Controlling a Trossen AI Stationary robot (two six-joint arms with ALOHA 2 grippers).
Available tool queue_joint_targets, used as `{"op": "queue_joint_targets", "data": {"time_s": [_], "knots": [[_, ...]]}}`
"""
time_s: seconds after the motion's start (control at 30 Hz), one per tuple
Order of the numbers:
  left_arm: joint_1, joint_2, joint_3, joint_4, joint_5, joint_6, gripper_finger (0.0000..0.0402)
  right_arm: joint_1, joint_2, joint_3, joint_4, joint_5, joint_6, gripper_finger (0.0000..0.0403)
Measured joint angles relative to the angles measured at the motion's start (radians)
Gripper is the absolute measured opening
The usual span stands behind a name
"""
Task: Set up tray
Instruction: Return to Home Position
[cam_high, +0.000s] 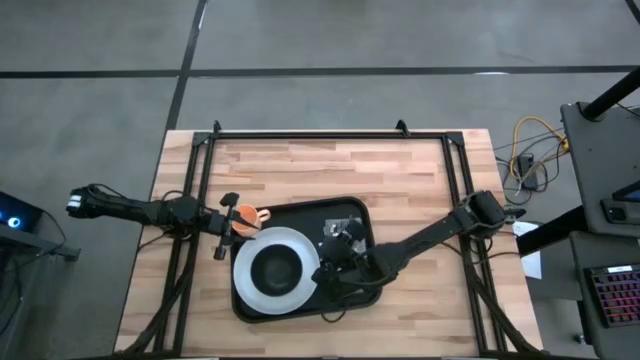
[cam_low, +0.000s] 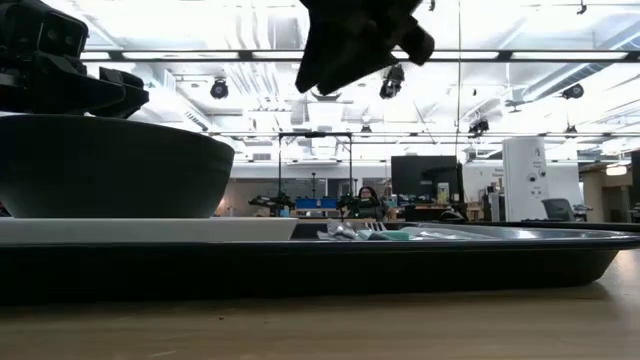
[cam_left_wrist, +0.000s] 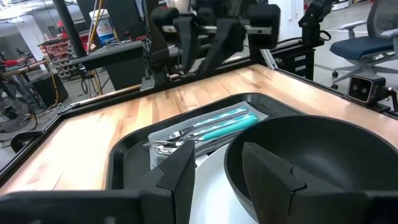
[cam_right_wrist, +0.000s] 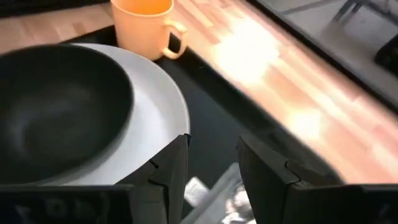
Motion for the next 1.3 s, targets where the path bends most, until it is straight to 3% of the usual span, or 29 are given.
{"op": "queue_joint_targets", "data": {"time_s": [0.17, 0.3, 0.47, 0.67, 0.83, 1.13, 1.3], "knots": [[0.0, 0.002, 0.0, -0.001, 0.0, 0.0, 0.0116, -0.026, -0.049, -0.064, 0.019, 0.028, -0.101, 0.0132], [0.0, 0.0, 0.0, -0.002, 0.0, 0.0, 0.0116, -0.062, -0.112, -0.17, 0.134, 0.01, -0.177, 0.0135], [0.0, 0.001, 0.0, -0.001, 0.0, 0.0, 0.0116, -0.097, -0.201, -0.355, 0.415, -0.132, -0.341, 0.0136], [0.0, 0.002, 0.0, -0.001, 0.0, 0.0, 0.0116, -0.096, -0.348, -0.612, 0.776, -0.181, -0.538, 0.0128], [0.0, 0.0, 0.0, 0.0, 0.0, 0.0, 0.0116, -0.122, -0.502, -0.82, 1.002, -0.392, -0.615, 0.013], [0.0, 0.006, 0.0, -0.003, 0.0, 0.0, 0.0116, -0.181, -0.689, -1.023, 1.084, -0.467, -0.69, 0.0136], [0.0, 0.011, 0.0, -0.006, 0.0, 0.0, 0.0116, -0.237, -0.768, -1.087, 1.089, -0.579, -0.761, 0.0129]]}}
